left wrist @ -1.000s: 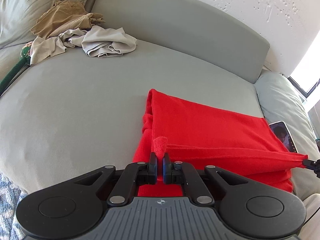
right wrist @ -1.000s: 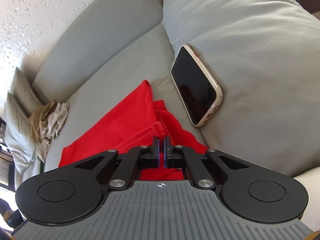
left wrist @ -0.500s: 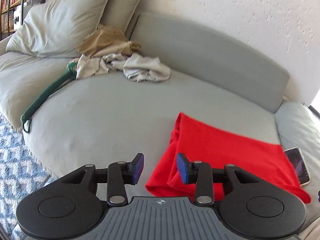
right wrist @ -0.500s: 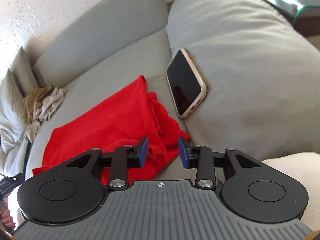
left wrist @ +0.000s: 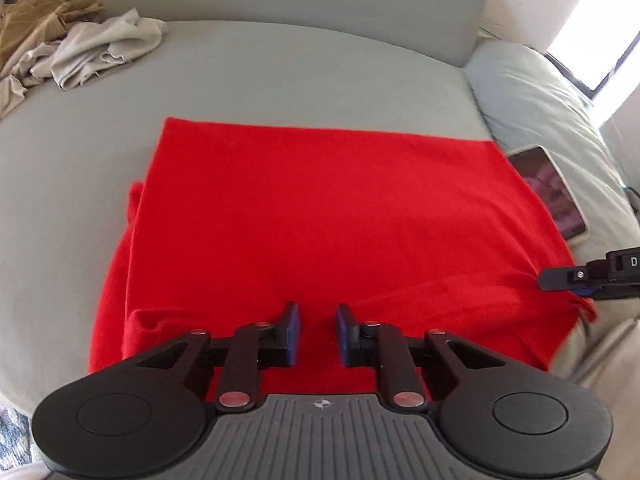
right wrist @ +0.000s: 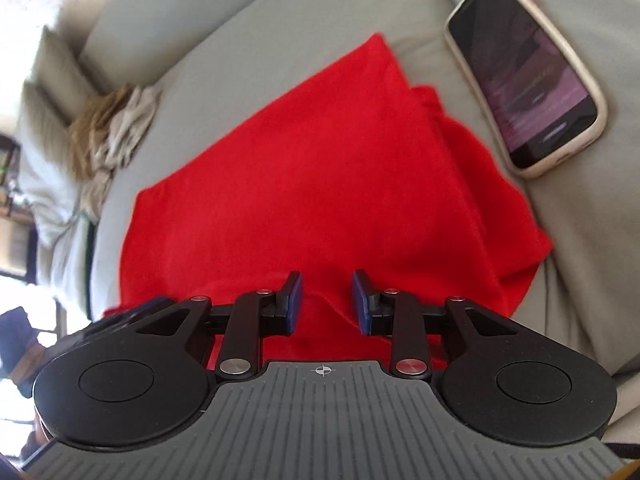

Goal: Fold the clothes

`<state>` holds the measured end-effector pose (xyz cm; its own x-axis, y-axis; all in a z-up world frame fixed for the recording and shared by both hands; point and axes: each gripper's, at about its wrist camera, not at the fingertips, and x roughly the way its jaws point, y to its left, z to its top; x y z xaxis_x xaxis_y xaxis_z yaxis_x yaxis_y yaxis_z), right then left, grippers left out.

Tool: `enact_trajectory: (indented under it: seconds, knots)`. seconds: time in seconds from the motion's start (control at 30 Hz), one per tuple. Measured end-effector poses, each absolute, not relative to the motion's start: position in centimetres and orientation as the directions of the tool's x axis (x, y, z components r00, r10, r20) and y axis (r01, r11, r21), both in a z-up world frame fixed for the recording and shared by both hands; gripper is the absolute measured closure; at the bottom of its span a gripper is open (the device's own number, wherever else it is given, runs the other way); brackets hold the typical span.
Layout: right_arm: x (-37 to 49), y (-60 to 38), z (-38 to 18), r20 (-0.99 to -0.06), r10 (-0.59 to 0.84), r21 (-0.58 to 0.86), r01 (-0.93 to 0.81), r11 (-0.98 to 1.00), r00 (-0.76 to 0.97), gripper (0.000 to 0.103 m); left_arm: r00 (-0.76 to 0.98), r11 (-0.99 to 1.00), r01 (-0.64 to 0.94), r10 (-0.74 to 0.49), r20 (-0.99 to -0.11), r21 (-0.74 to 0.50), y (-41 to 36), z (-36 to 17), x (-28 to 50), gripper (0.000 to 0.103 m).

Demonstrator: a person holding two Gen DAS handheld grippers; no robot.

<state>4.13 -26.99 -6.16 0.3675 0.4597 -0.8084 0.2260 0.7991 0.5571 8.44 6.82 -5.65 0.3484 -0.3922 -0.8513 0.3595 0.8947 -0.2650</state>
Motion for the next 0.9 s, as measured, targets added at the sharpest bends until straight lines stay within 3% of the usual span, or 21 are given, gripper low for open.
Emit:
enact_trajectory:
  seconds: [0.03, 0.1, 0.23, 0.33, 0.47, 0.67, 0.77, 0.83, 0.9]
  knots:
    - [3.1, -27.0, -5.7, -0.795, 0.507, 0.582, 0.186, 0.792, 0.332, 0.062, 0.366, 0.895, 0.353, -0.402, -0.839, -0.274, 7.9, -5.0, 7.2, 0.087]
    - [0.2, -27.7, -4.3, -0.777, 0.542, 0.603, 0.135, 0.786, 0.320, 0.061, 0.415, 0.899, 0.331, -0.411, -0.812, -0.287, 10.1, -3.7, 4.9, 0.083]
    - [-4.8, -29.1, -1.1, -0.742, 0.515, 0.602, 0.086, 0.794, 0.430, 0.052, 0.508, 0.904, 0.287, -0.423, -0.750, -0.316, 14.6, -1.0, 0.2, 0.075]
    - [-5.6, -28.8, -0.7, -0.733, 0.441, 0.564, 0.102, 0.819, 0.518, 0.053, 0.566, 0.895, 0.266, -0.446, -0.693, -0.358, 13.5, -1.1, -0.1, 0.070]
    - [-4.0, -26.2, -2.3, -0.749, 0.378, 0.504, 0.098, 0.858, 0.545, 0.066, 0.549, 0.909, 0.315, -0.410, -0.728, -0.274, 9.8, -2.9, 0.2, 0.070]
    - [-1.5, -20.7, -5.6, -0.772, 0.227, 0.302, 0.028, 0.953, 0.594, 0.067, 0.524, 0.910, 0.390, -0.345, -0.779, -0.141, 4.2, -5.5, 0.5, 0.071]
    - [-3.0, -19.1, -6.8, -0.801, 0.197, 0.225, -0.021, 0.974, 0.565, 0.066, 0.514, 0.901, 0.427, -0.309, -0.800, -0.074, 1.4, -6.8, 0.6, 0.062]
    - [-4.7, -19.5, -6.8, -0.838, 0.220, 0.244, -0.018, 0.970, 0.500, 0.068, 0.502, 0.906, 0.421, -0.281, -0.818, -0.053, 1.0, -6.8, 0.5, 0.072]
    - [-6.3, -20.5, -6.9, -0.874, 0.246, 0.281, 0.022, 0.959, 0.419, 0.067, 0.511, 0.921, 0.389, -0.250, -0.822, -0.038, 2.1, -5.8, -0.2, 0.074]
